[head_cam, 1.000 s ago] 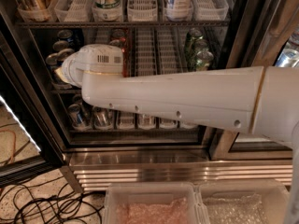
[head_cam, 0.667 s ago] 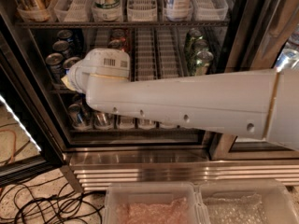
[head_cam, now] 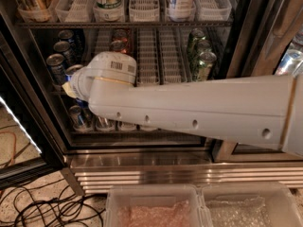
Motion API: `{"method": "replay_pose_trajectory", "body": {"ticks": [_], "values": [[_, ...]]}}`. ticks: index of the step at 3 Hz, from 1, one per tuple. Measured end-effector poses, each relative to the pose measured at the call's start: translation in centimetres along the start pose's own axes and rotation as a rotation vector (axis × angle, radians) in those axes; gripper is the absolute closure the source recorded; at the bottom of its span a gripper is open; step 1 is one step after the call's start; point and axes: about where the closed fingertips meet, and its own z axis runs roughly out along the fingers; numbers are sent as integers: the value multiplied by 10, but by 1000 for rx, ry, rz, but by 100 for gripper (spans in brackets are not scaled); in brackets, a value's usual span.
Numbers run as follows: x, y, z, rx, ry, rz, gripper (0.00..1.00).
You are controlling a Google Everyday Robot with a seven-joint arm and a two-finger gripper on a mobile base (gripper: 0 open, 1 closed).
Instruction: Pick pepsi can from middle shelf of fridge
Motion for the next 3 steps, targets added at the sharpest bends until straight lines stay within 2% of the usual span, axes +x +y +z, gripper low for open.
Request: {"method": "replay_pose_trajectory", "body": {"ticks": [2, 3], "values": [[46, 35, -62, -2, 166, 46, 100], [77, 37, -94, 18, 268, 160, 100]]}}
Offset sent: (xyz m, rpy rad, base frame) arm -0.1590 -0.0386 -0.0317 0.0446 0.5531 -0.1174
